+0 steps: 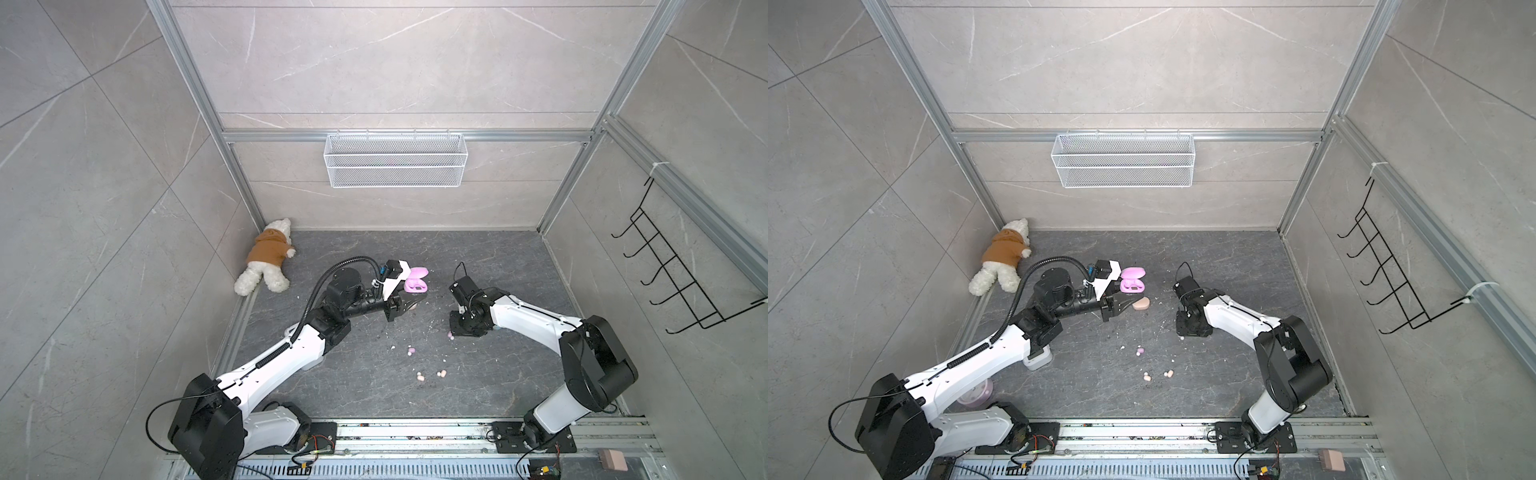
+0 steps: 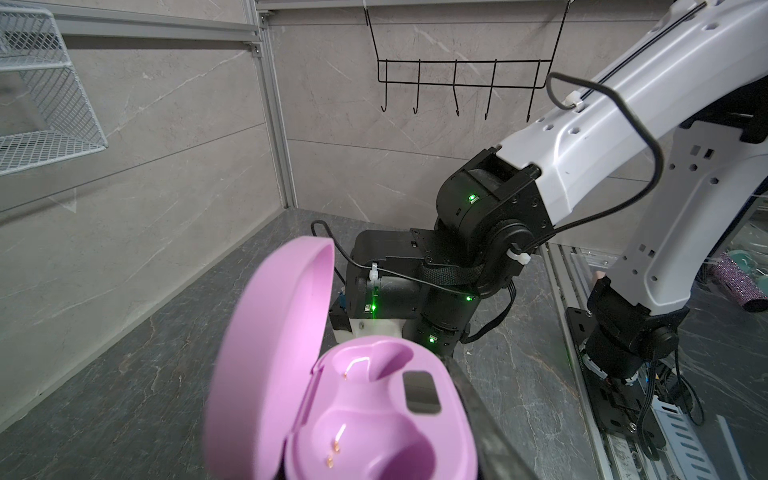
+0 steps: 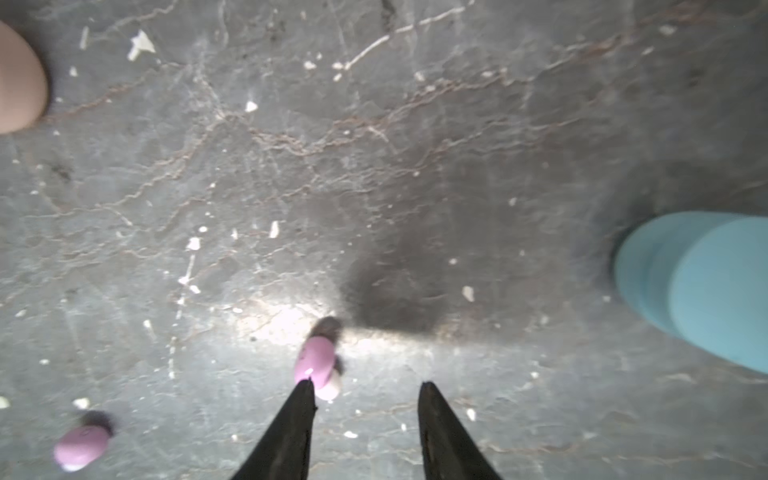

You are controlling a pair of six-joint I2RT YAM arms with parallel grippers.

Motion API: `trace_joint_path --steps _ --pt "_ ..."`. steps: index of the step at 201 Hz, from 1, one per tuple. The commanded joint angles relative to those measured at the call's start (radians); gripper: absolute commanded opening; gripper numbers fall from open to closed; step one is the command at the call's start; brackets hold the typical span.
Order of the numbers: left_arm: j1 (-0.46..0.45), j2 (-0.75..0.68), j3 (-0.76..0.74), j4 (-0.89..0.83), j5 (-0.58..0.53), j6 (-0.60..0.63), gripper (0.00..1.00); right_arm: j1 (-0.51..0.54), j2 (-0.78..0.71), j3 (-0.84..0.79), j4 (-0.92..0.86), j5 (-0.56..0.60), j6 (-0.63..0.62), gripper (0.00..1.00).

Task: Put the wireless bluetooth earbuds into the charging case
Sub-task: 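Lower the right gripper onto a pink earbud, then close the right gripper on the pink earbud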

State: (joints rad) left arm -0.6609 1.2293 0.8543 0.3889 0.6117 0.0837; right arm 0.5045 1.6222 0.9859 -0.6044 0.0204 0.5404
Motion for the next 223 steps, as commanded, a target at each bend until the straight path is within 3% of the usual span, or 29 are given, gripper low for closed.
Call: trace_joint_path --steps 1,223 --pt "0.002 -0.034 0.027 0.033 0.016 0.024 0.05 0.0 0.004 0.001 0.032 -0.051 0.109 0.44" --pt "0.003 -0.041 0.018 0.036 0.01 0.024 0.05 0.007 0.121 0.055 0.017 -0.074 0.127 0.3"
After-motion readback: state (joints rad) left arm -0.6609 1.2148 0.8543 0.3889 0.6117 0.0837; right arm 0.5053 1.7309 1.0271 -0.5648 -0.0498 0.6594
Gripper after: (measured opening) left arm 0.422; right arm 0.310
